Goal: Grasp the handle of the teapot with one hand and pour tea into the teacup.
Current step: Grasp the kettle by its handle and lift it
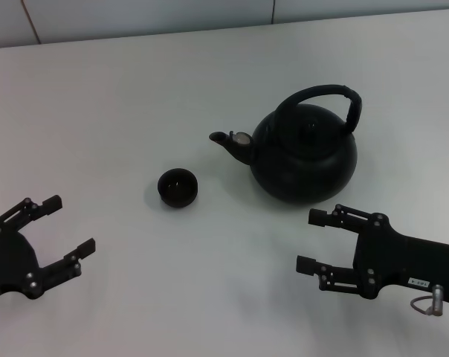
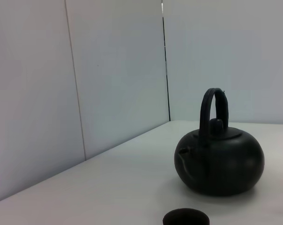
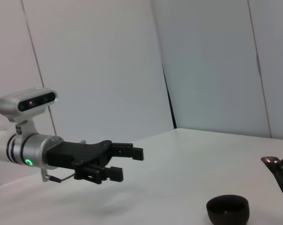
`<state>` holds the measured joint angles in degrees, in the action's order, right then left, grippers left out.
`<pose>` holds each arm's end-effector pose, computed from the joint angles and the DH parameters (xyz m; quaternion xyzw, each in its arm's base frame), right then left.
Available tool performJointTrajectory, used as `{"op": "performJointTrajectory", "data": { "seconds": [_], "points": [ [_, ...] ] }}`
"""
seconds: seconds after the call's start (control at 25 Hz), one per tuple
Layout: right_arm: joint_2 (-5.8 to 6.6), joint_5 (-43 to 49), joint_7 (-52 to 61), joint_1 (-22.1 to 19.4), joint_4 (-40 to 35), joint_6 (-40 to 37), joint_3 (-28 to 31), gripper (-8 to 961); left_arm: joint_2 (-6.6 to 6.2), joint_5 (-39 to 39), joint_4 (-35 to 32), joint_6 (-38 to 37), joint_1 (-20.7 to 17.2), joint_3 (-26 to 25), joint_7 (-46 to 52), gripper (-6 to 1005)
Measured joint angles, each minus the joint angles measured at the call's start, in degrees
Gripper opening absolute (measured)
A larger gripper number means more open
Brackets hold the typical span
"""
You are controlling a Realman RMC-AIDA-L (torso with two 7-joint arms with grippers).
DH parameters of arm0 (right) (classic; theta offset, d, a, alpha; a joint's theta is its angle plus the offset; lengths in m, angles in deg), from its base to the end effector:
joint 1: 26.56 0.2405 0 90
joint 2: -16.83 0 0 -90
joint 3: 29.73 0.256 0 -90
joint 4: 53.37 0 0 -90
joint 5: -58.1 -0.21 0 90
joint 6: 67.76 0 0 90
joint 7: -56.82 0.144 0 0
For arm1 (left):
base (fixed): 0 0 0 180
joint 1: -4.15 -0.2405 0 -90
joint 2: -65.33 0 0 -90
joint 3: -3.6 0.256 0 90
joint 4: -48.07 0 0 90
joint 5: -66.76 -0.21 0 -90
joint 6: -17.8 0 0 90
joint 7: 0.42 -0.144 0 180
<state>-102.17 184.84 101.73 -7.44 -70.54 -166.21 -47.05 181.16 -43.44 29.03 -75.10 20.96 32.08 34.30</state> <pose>0.3215 0.2187 -0.0344 -0.9132 0.1778 0.3255 0.1687 -0.3429 0.2371 -0.0043 -0.9179 -0.0906 -0.2708 0.2756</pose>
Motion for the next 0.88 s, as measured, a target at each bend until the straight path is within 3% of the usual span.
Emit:
{"op": "performJointTrajectory", "data": {
  "seconds": [0.4,0.88],
  "points": [
    [-0.11,0.0,0.0,0.0,0.1,0.8,0.1,790,-0.78,-4.6,-0.2,-0.6,0.2,0.3,0.0,809],
    [-0.18,0.0,0.0,-0.1,0.6,1.1,0.1,789,-0.87,-6.2,-0.4,-0.6,0.7,0.3,0.0,808]
  ]
}}
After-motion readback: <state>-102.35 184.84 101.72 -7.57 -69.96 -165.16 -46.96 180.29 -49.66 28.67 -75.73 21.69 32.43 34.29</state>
